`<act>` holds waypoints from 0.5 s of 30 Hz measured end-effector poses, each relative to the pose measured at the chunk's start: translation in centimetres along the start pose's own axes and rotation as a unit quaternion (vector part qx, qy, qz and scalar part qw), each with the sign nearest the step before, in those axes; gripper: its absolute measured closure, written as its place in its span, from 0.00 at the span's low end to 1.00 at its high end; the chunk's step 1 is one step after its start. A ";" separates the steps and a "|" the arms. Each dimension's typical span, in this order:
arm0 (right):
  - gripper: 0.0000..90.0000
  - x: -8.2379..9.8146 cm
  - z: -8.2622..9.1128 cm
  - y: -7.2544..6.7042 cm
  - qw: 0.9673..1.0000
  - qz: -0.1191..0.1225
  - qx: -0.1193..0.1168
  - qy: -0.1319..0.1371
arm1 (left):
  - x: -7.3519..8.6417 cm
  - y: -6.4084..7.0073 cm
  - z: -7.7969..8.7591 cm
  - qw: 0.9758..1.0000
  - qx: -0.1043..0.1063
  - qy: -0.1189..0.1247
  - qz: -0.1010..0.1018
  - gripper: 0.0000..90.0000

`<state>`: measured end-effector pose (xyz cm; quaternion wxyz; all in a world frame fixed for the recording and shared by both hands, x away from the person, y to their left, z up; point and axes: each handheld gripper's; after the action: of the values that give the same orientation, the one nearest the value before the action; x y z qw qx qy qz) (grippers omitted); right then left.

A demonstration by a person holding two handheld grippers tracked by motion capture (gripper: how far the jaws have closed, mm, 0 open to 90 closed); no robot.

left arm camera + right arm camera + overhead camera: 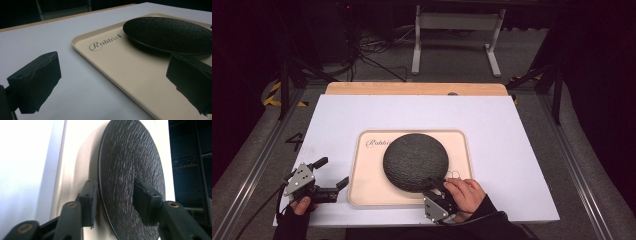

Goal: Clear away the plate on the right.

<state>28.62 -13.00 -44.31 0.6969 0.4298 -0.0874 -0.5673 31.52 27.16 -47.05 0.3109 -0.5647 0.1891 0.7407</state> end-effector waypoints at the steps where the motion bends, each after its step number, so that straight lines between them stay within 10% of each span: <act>1: 0.59 0.0 0.0 0.0 1.000 0.000 0.000 0.000 | 0.0 0.0 0.0 1.000 0.000 0.000 0.000 0.00; 9: 0.51 1.0 1.3 1.1 0.995 -0.077 -0.021 0.052 | 0.0 0.1 0.1 1.000 0.002 -0.001 -0.003 0.00; 11: 0.51 1.2 1.5 1.3 0.988 -0.132 -0.024 0.074 | 0.0 0.1 0.1 1.000 0.001 -0.001 -0.003 0.00; 15: 0.45 2.0 2.1 2.2 0.981 -0.166 -0.014 0.100 | 0.0 0.1 0.1 1.000 0.001 -0.001 -0.002 0.00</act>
<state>29.59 -15.81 -42.19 0.6045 0.4829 0.0633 -0.6304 31.42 27.15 -47.05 0.3131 -0.5638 0.1885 0.7407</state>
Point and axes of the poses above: each handheld gripper's, and its own axes: z roughly backward along the jaws, x roughly out of its underside, y roughly to its right, and after that the axes turned 5 degrees about -z, right-handed
